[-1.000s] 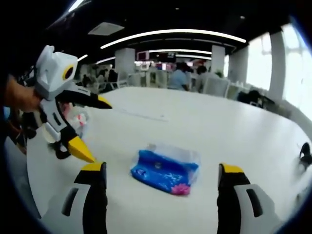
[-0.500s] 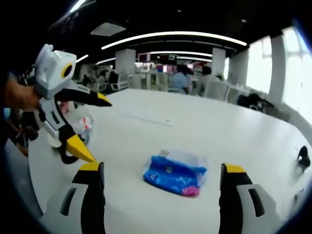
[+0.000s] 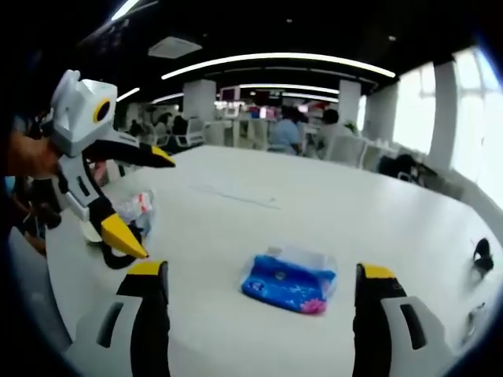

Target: Arrange the tabletop items into an orderly group along one side of the table until the central work area is clear of visible clutter.

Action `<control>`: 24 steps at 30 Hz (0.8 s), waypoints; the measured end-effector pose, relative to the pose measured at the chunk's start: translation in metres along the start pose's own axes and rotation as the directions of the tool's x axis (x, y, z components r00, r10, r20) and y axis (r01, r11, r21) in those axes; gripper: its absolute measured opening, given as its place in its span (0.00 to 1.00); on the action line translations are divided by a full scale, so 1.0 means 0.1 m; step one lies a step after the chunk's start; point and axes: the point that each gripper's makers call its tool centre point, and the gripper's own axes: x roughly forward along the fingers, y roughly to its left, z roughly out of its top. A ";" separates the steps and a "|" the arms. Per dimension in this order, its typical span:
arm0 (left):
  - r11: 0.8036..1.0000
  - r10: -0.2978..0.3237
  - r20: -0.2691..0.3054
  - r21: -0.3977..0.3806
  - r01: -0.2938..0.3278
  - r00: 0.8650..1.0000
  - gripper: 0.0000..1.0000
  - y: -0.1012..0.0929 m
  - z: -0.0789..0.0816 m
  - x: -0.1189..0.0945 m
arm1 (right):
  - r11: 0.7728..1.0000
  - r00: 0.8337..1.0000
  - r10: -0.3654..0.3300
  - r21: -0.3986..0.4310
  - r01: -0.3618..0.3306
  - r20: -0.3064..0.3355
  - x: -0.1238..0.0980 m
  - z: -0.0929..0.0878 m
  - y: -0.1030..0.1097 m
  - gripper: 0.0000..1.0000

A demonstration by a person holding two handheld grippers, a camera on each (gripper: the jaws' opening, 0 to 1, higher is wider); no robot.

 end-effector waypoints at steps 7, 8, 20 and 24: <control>1.000 0.020 0.022 -0.003 -0.019 1.000 0.98 0.03 0.02 -0.18 | 1.000 1.000 -0.001 -0.008 0.001 0.011 -0.04 0.09 0.12 0.96; 1.000 0.021 0.022 -0.002 -0.021 1.000 0.98 0.03 0.01 -0.20 | 1.000 1.000 0.001 -0.010 -0.001 0.012 -0.04 0.10 0.14 0.96; 0.999 0.037 0.041 -0.012 -0.037 0.998 0.99 0.11 -0.05 -0.46 | 1.000 0.999 -0.006 -0.015 0.006 0.043 -0.13 0.26 0.35 0.96; 0.999 0.048 0.053 0.003 -0.048 0.997 0.98 0.16 -0.04 -0.56 | 1.000 0.998 -0.008 -0.012 0.009 0.055 -0.16 0.34 0.40 0.95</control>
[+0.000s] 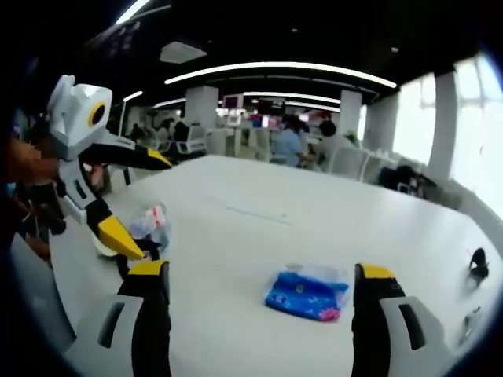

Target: Arrange the tabletop items into an orderly group along one side of the table until the central work area is clear of visible clutter.

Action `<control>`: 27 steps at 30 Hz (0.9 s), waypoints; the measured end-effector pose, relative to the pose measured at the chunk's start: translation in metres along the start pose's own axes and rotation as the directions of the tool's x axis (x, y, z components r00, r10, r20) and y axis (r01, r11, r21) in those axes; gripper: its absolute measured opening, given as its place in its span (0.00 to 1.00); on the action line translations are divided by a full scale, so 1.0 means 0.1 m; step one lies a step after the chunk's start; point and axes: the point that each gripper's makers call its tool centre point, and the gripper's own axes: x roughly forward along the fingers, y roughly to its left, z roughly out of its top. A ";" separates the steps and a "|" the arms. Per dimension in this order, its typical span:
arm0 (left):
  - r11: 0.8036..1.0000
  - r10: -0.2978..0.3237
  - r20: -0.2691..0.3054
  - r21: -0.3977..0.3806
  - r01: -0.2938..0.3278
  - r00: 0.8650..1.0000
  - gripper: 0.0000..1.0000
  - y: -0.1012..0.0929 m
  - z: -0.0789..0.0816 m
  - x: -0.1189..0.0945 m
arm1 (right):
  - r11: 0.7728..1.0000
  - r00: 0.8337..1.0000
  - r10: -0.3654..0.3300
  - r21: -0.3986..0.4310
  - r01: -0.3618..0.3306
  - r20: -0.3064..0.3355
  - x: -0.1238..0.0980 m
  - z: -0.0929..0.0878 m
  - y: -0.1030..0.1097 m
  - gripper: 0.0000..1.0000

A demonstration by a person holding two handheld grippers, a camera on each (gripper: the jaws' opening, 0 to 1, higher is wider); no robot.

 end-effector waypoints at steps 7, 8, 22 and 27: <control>1.000 0.022 0.016 -0.009 -0.022 1.000 0.98 0.14 -0.03 -0.21 | 1.000 1.000 0.007 -0.014 -0.007 0.012 -0.01 0.08 0.18 0.95; 1.000 0.025 0.018 -0.011 -0.025 1.000 0.98 0.16 -0.03 -0.23 | 1.000 1.000 0.009 -0.017 -0.009 0.012 -0.01 0.08 0.20 0.95; 0.994 0.082 0.031 -0.070 -0.080 0.996 0.98 0.38 -0.28 -0.64 | 0.997 0.997 0.068 -0.023 -0.067 0.029 0.05 0.18 0.67 0.92; 0.990 0.108 0.037 -0.093 -0.104 0.993 0.98 0.43 -0.37 -0.81 | 0.996 0.996 0.090 -0.027 -0.089 0.030 0.08 0.18 0.82 0.91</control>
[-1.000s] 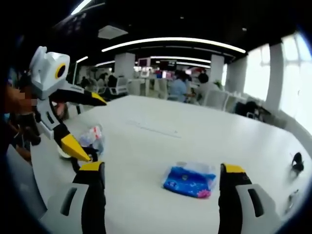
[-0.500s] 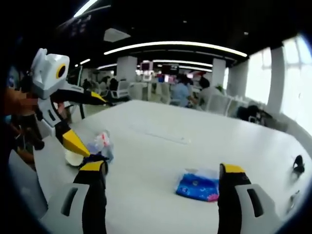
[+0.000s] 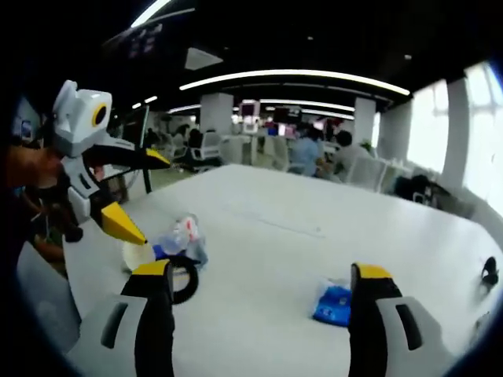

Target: Arrange the tabletop items into an orderly group along one side of the table until the central work area is clear of visible clutter.

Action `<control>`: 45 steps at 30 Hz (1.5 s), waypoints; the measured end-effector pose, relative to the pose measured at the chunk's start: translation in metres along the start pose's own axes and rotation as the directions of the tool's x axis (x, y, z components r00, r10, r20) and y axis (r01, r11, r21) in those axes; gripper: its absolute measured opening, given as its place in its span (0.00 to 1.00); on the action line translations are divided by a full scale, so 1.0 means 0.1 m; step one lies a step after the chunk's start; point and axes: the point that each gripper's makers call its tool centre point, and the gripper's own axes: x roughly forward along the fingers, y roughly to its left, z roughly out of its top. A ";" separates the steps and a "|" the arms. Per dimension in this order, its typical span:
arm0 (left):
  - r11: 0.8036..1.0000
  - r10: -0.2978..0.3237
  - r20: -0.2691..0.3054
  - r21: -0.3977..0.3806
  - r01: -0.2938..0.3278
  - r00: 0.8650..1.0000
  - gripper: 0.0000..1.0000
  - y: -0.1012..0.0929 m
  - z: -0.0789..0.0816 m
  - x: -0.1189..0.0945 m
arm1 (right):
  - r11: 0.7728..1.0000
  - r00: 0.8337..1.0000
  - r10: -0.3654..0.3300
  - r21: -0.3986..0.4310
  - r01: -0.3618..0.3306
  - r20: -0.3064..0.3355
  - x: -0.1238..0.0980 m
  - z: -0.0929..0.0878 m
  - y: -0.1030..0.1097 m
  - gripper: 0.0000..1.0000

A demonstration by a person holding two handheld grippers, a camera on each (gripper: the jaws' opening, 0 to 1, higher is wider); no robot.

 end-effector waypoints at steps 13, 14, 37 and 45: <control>0.999 0.044 -0.005 -0.028 -0.044 0.999 0.97 0.20 -0.29 -0.25 | 0.998 0.999 0.054 -0.038 -0.054 -0.004 0.07 0.01 0.29 0.90; 0.998 0.049 -0.008 -0.031 -0.049 0.999 0.97 0.22 -0.31 -0.26 | 0.998 0.998 0.056 -0.040 -0.056 -0.006 0.08 0.01 0.31 0.90; 0.995 0.085 -0.019 -0.041 -0.086 0.996 0.97 0.54 -0.87 -0.56 | 0.996 0.997 0.070 -0.060 -0.071 -0.011 0.10 -0.03 0.52 0.90; 0.998 0.064 -0.064 -0.018 -0.066 0.996 0.94 0.55 -1.12 -0.59 | 0.995 0.997 0.070 -0.069 -0.071 -0.018 0.08 -0.07 0.57 0.89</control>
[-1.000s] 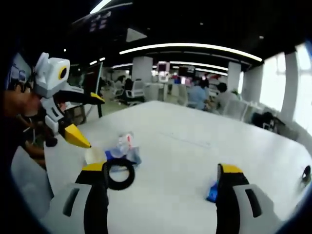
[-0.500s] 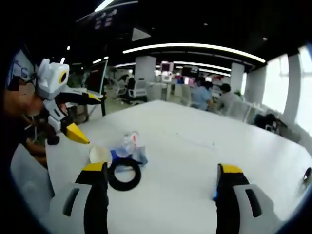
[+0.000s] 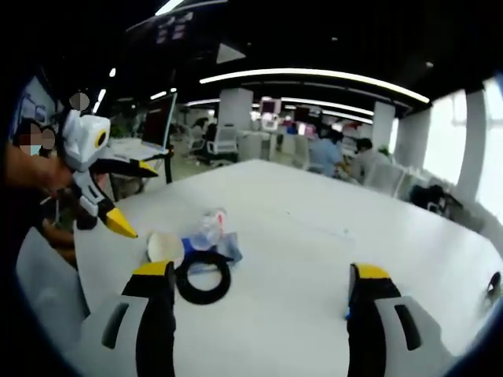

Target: Arrange the tabletop items into an orderly group along one side of the table until the central work area is clear of visible clutter.

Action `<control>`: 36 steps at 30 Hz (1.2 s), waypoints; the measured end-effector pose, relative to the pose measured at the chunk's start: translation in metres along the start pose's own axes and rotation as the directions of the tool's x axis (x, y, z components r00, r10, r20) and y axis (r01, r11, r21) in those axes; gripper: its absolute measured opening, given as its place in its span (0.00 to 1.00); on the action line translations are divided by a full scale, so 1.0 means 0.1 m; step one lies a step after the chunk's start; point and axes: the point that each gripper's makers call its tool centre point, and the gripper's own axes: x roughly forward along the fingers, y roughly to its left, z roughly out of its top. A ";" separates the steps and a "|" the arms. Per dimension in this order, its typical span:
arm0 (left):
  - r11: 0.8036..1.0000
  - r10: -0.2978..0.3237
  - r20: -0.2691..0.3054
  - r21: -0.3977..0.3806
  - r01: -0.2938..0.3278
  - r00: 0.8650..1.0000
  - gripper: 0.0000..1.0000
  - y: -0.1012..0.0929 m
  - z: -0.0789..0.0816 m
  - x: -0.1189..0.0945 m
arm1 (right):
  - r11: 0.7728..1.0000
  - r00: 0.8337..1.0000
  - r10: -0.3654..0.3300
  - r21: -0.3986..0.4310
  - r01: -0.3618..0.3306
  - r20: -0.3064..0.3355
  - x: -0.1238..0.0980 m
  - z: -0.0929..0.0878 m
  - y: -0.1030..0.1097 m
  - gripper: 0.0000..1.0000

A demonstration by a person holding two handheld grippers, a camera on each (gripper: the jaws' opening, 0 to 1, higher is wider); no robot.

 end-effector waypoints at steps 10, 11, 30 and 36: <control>0.997 -0.041 -0.024 0.059 0.042 0.999 0.90 -0.08 -0.10 0.05 | 1.000 1.000 0.000 0.001 0.000 -0.004 -0.04 -0.02 0.02 0.88; 0.997 -0.044 -0.025 0.064 0.045 0.999 0.90 -0.09 -0.11 0.06 | 1.000 1.000 0.003 -0.001 -0.003 -0.009 -0.04 -0.03 0.03 0.88; 0.971 -0.145 -0.138 0.172 0.168 0.980 0.78 -0.28 -0.49 0.17 | 0.998 0.998 0.062 -0.015 -0.062 -0.018 0.09 -0.04 0.33 0.81; 0.960 -0.169 -0.166 0.194 0.200 0.971 0.73 -0.35 -0.57 0.22 | 0.997 0.996 0.078 0.009 -0.077 -0.038 0.13 -0.17 0.40 0.80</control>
